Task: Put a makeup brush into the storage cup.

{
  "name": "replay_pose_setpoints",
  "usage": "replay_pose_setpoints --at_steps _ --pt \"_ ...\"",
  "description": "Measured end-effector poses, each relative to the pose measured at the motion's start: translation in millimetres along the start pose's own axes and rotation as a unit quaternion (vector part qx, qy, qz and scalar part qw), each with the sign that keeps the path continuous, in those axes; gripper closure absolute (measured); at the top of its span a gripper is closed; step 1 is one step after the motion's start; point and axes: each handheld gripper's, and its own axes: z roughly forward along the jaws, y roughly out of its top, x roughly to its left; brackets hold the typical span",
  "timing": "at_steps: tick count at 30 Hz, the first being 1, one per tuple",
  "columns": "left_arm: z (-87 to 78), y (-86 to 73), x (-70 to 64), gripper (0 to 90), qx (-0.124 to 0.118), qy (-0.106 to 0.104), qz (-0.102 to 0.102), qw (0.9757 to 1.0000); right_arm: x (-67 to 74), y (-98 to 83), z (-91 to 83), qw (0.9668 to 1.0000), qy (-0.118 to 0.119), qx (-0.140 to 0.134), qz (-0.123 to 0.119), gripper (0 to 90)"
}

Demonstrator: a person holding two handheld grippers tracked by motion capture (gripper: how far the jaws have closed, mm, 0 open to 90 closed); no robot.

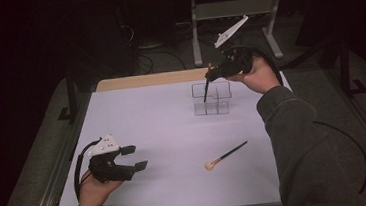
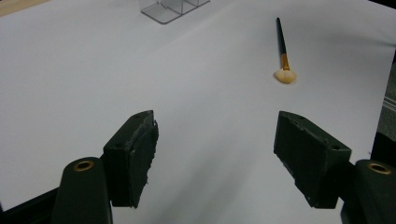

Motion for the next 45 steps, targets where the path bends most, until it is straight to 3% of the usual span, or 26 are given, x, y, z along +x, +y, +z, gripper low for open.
replay_pose_setpoints --at_steps 22,28,35,36,45 --pt "-4.2 -2.6 1.6 25.6 -0.002 0.003 -0.002 1.0 -18.8 24.1 11.3 0.9995 -0.027 0.014 0.006 82.8" --pt "-2.8 -4.5 2.1 25.5 0.002 0.004 -0.003 1.0 -23.5 25.6 14.6 0.9992 -0.036 0.014 0.003 82.8" --pt "-3.6 -4.0 2.6 25.5 0.0 0.005 0.001 1.0 -28.4 24.2 16.3 0.999 -0.042 0.009 0.012 82.8" --pt "-3.7 -4.1 2.9 25.5 0.0 0.005 0.001 1.0 -27.5 24.2 16.9 0.9988 -0.041 0.011 0.024 82.8" --pt "-3.7 -4.1 2.6 25.5 -0.002 0.006 0.004 1.0 -29.2 24.2 24.8 0.9987 -0.041 0.015 0.026 82.8"
